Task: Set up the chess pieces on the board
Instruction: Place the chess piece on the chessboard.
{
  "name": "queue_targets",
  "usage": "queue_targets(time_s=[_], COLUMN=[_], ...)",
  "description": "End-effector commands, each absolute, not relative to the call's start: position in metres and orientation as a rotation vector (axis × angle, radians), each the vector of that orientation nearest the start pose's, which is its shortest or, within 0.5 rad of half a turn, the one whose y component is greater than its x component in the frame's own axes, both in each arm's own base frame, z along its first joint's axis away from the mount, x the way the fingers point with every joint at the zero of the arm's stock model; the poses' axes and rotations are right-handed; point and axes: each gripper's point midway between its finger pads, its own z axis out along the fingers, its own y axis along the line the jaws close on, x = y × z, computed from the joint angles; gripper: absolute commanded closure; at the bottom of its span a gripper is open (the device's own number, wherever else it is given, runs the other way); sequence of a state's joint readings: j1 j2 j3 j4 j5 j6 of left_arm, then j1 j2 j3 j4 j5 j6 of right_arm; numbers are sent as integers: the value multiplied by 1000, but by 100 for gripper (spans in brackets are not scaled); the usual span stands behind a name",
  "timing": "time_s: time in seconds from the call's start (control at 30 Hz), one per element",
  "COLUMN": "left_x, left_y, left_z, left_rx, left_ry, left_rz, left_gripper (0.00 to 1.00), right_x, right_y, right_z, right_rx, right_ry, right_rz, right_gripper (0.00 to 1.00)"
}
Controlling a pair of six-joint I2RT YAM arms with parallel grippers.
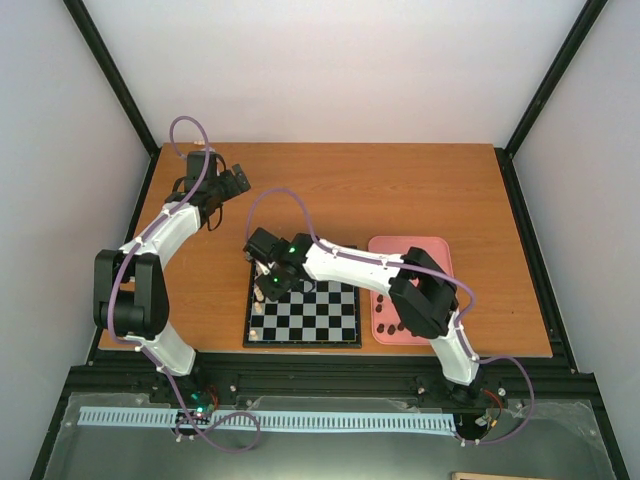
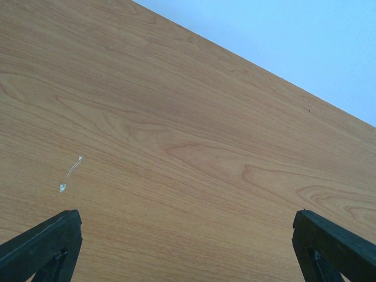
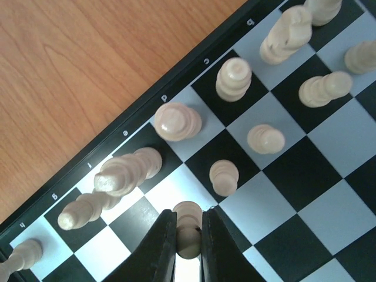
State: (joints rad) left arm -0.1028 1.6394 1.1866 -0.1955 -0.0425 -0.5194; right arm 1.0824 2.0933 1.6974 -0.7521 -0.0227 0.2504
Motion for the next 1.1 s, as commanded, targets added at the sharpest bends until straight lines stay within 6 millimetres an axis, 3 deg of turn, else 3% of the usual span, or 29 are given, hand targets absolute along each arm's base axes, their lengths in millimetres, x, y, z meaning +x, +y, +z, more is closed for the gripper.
queue_targets(time_s=[0.0,0.57,1.07], left_x=[486,485,485], left_y=[-39,-38,-39], left_z=[189,189,190], left_rx=[-482,-482,-479], left_ry=[2146,2148,2145], left_rz=[-289,-288,-291], left_gripper=[0,0,0], right_x=[218,217,219], right_y=[445,457,455], right_z=[75,60,53], right_rx=[-1201,-1243,-1238], right_ry=[2570,2579,2590], right_rz=[388,398,366], right_gripper=[97,97,93])
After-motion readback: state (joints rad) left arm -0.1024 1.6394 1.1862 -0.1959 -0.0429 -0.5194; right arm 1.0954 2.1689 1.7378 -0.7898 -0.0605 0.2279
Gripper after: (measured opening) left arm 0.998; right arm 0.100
